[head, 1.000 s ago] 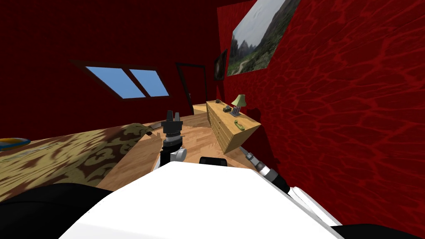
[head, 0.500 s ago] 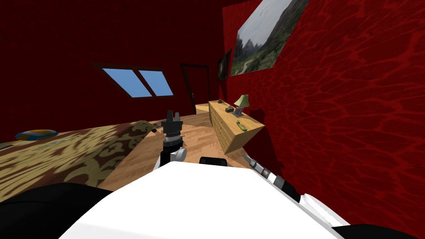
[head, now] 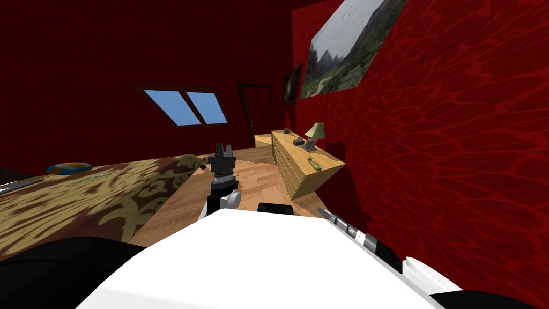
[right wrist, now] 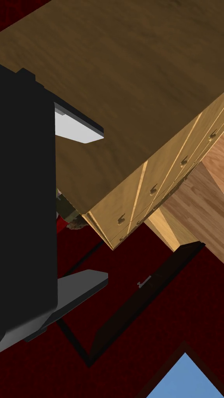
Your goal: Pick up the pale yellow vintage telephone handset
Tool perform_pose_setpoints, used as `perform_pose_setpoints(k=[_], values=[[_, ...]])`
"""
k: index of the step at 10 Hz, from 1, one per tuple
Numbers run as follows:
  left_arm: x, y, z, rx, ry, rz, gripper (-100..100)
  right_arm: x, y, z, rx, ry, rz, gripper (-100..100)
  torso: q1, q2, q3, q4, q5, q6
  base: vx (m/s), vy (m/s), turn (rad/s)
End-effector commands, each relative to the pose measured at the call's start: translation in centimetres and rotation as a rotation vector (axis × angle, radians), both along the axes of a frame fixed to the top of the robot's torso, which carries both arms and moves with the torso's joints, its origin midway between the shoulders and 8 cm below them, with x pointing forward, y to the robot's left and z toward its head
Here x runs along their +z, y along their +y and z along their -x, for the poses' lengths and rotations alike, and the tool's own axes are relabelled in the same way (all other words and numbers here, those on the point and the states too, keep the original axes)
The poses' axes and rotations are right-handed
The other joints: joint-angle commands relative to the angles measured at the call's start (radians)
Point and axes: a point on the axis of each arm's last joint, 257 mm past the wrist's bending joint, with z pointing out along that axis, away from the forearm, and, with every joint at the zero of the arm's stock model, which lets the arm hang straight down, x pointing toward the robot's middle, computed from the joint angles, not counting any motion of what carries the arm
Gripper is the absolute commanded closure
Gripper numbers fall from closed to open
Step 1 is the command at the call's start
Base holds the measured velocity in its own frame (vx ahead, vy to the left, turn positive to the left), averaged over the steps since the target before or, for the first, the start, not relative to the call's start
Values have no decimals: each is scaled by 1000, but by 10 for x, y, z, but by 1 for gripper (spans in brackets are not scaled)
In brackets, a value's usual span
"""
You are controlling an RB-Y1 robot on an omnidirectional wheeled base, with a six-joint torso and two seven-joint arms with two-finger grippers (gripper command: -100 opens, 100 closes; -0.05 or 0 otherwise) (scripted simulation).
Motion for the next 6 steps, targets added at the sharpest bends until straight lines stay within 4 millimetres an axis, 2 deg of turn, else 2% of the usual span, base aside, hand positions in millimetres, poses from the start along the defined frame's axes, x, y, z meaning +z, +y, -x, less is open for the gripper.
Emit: perform_pose_setpoints(k=[1, 2, 3, 4, 5, 6], values=[[0, 0, 0, 0, 0, 0, 0, -10, -19, 14, 18, 51, 45, -100, 0, 0, 0, 0, 0, 0, 10, 15, 58], [0, 0, 0, 0, 0, 0, 0, -9, -22, 15, 37, 57, 60, -100, 0, -1, 0, 0, 0, 0, 10, 15, 30], [0, 0, 0, 0, 0, 0, 0, -17, -39, 26, 47, 97, 97, -100, 0, -1, 0, 0, 0, 0, 17, 26, 51], [0, 0, 0, 0, 0, 0, 0, -16, -42, 26, 63, 103, 110, -100, 1, -1, -1, 0, 0, 0, 21, 21, 20], [0, 0, 0, 0, 0, 0, 0, -22, -59, 37, 71, 140, 146, -100, 1, -1, -1, 0, 0, 0, 34, 22, 30], [0, 0, 0, 0, 0, 0, 0, -21, -62, 36, 87, 145, 159, -100, 1, -2, -1, 0, 0, 0, 30, 17, 17]])
